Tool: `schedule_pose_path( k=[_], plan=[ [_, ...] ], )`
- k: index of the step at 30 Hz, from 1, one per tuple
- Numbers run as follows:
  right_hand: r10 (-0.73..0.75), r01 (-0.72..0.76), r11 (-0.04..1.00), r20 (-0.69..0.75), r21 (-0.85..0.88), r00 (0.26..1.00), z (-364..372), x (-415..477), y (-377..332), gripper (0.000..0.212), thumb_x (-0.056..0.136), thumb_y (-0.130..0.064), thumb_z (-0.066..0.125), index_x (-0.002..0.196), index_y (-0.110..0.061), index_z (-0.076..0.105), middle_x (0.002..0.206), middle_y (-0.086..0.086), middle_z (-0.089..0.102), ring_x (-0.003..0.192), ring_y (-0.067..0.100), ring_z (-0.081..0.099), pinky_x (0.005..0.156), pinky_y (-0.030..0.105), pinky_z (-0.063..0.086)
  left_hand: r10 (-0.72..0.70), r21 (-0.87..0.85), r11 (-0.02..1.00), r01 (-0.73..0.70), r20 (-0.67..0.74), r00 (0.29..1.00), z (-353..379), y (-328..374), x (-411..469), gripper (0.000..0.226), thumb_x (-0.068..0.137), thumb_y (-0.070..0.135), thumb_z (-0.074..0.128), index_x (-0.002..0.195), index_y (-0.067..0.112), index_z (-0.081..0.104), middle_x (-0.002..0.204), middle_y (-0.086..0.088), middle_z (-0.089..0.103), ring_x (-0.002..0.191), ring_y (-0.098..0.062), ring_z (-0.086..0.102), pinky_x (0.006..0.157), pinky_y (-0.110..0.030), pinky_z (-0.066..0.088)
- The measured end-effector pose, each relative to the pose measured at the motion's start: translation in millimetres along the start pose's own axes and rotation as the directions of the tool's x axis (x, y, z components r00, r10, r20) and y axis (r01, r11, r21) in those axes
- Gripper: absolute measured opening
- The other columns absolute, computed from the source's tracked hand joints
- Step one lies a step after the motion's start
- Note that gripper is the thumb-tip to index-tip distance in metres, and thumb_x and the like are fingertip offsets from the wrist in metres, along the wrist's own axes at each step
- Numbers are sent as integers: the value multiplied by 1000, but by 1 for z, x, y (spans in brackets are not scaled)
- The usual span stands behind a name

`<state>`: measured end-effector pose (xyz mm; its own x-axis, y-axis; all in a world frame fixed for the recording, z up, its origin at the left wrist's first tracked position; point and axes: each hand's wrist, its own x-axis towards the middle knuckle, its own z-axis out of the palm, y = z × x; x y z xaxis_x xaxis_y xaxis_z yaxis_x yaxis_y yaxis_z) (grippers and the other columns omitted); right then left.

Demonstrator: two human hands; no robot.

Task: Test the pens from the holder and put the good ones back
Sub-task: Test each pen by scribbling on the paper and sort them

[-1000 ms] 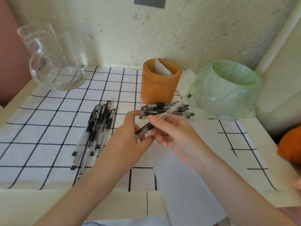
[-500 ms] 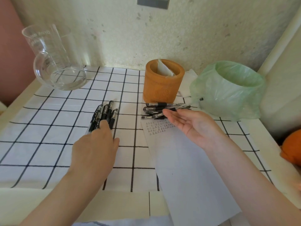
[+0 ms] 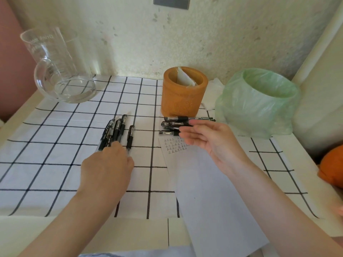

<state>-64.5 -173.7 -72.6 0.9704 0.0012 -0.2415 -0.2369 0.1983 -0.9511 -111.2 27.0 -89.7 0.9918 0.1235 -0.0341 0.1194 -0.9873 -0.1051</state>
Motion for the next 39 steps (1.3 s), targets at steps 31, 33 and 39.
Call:
schedule_pose_path(
  k=[31,33,39],
  plan=[
    [-233,228,951,1,-207,972,2,-18,1,18,87,-8,64,75,-11,52,46,2,51,36,9,40,36,16,30,26,-785,581,-217,-248,968,-10,9,0,16,92,35,45,107,29,48,87,17,54,80,2,53,63,-14,39],
    [-216,202,957,-44,-209,975,0,-15,0,18,87,-6,64,74,-10,51,46,4,49,34,8,38,35,16,28,42,-651,738,-181,-223,974,-9,1,3,9,94,30,45,100,26,49,80,14,53,72,-2,52,58,-20,39],
    [-214,184,943,-80,-279,974,-4,-9,9,19,86,-7,64,74,-11,51,44,4,49,33,12,37,36,19,30,53,-196,980,-46,32,998,-14,-5,-15,49,82,68,33,91,21,44,74,6,53,65,-12,54,58,-23,45]
  ],
)
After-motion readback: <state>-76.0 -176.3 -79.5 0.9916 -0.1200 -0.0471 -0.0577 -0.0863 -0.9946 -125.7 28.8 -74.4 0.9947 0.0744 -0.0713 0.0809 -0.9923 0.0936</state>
